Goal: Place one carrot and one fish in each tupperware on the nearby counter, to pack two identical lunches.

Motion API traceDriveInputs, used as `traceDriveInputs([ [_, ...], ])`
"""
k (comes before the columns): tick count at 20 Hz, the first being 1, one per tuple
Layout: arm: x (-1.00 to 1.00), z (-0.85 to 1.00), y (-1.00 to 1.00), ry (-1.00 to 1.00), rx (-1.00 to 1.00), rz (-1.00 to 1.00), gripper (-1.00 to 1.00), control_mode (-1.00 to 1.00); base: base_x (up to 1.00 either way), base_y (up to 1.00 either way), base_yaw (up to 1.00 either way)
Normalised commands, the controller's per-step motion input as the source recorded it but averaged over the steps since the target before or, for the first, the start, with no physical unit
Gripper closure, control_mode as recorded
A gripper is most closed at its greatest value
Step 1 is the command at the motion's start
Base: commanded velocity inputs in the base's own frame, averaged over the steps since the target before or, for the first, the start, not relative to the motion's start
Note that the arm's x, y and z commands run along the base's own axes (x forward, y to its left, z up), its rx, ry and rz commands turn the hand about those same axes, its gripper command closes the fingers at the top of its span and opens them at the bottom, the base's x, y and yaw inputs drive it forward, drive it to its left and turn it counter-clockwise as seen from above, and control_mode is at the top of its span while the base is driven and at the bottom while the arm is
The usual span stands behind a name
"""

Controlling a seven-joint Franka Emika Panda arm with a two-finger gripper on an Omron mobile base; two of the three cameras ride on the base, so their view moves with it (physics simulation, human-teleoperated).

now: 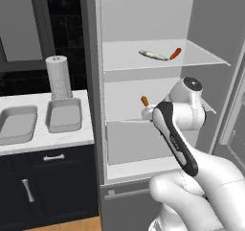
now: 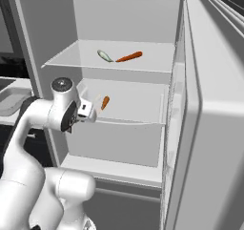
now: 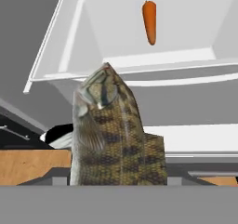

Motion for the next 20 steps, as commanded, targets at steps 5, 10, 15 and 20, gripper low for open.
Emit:
traceDriveInputs([
  [5,-0.74,0.43,-0.26,0.05,-0.02,0.0,1.0,-1.0,0.0,0.0,0.0],
  [10,-0.15,0.05,-0.01,0.02,-0.01,0.0,1.0,1.0,-0.77,0.0,0.0],
  [15,0.0,0.0,0.0,0.0,0.0,0.0,1.0,1.0,-0.94,0.41,0.05],
  [20,0.0,0.0,0.0,0.0,0.0,0.0,1.0,1.0,0.19,1.0,0.05],
])
